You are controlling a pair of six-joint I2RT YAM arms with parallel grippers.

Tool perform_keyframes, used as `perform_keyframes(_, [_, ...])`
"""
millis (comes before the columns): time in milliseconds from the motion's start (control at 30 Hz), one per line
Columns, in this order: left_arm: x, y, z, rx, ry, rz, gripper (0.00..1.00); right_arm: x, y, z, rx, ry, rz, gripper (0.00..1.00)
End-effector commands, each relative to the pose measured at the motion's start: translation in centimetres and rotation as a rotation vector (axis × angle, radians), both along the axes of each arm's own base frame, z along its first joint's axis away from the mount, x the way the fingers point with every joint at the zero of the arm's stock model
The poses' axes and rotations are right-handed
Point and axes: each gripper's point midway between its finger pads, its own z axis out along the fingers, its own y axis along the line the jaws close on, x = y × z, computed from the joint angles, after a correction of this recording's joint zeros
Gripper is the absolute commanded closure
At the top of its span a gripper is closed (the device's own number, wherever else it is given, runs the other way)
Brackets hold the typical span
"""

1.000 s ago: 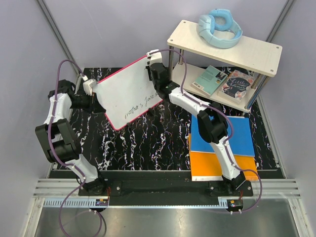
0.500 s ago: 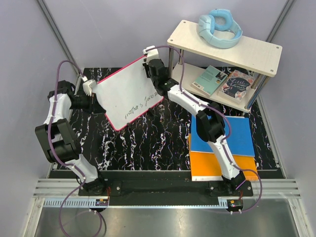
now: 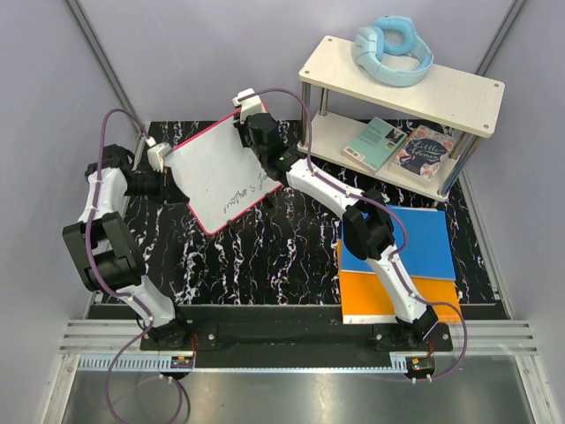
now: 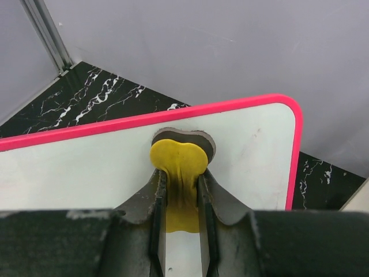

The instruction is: Erase the whiteboard

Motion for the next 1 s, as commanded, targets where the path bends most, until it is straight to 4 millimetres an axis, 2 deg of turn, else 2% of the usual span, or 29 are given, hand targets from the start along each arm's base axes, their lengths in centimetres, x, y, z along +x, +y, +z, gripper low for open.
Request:
perform_keyframes(0, [0.2, 4.7, -3.3, 0.403, -0.073, -0.122, 1.0, 1.7, -1.2, -3.3, 0.046, 0.076, -0.045, 1.0])
perform_keyframes(200, [0.1, 4.5, -3.4, 0.394, -0.068, -0.123, 1.0, 4.6, -7.4, -3.4, 0.136, 0.131, -0.154, 1.0])
perform_keyframes(300, [0.0, 4.5, -3.4, 0.393, -0.07, -0.123, 1.0, 4.8, -8.5, -3.2, 0.124, 0.129, -0.171, 1.0])
perform_keyframes(367, [0.0, 4.5, -3.4, 0.392, -0.068, -0.122, 1.0, 4.4, -8.4, -3.0, 0.12, 0.131, -0.151, 1.0])
perform_keyframes(400, [0.1, 4.4, -3.3, 0.389, -0.069, -0.122, 1.0, 4.1, -8.3, -3.9, 0.108, 0.147, -0.139, 1.0])
perform_keyframes(467, [0.1, 4.4, -3.3, 0.386, -0.067, -0.12, 1.0, 3.0, -7.3, -4.0, 0.114, 0.169, -0.063, 1.0])
perform_keyframes(500, [0.2, 4.4, -3.3, 0.383, -0.069, -0.119, 1.0, 2.4, -7.3, -5.4, 0.11, 0.194, -0.055, 1.0])
perform_keyframes(567, [0.3, 4.4, -3.2, 0.379, -0.069, -0.116, 1.0, 0.9, -6.7, -5.4, 0.125, 0.211, -0.025, 1.0])
perform_keyframes(600, [0.4, 4.4, -3.2, 0.379, -0.069, -0.115, 1.0, -0.1, -6.7, -7.2, 0.115, 0.242, -0.019, 1.0])
perform_keyframes(633, [0.4, 4.4, -3.3, 0.375, -0.067, -0.113, 1.0, -1.1, -6.5, -6.6, 0.129, 0.243, 0.004, 1.0])
perform_keyframes(667, [0.4, 4.3, -3.3, 0.373, -0.065, -0.113, 1.0, -3.1, -6.2, -9.4, 0.103, 0.293, 0.01, 1.0])
perform_keyframes(733, [0.5, 4.3, -3.2, 0.368, -0.067, -0.111, 1.0, -4.7, -6.1, -8.4, 0.141, 0.27, 0.02, 1.0])
perform_keyframes(767, [0.6, 4.2, -3.2, 0.361, -0.069, -0.112, 1.0, -5.5, -5.9, -8.8, 0.167, 0.284, 0.018, 1.0])
perform_keyframes(800, [0.7, 4.1, -3.1, 0.355, -0.069, -0.11, 1.0, -6.6, -6.1, -10.2, 0.173, 0.304, 0.013, 1.0])
perform_keyframes(833, [0.8, 4.1, -3.0, 0.35, -0.069, -0.105, 1.0, -7.2, -6.1, -10.3, 0.2, 0.317, 0.005, 1.0])
perform_keyframes(867, [0.8, 4.0, -3.0, 0.344, -0.069, -0.104, 1.0, -7.7, -6.6, -11.7, 0.199, 0.342, -0.019, 1.0])
perform_keyframes(967, [0.8, 3.9, -2.7, 0.341, -0.076, -0.103, 1.0, -7.5, -8.2, -13.1, 0.221, 0.349, -0.111, 1.0])
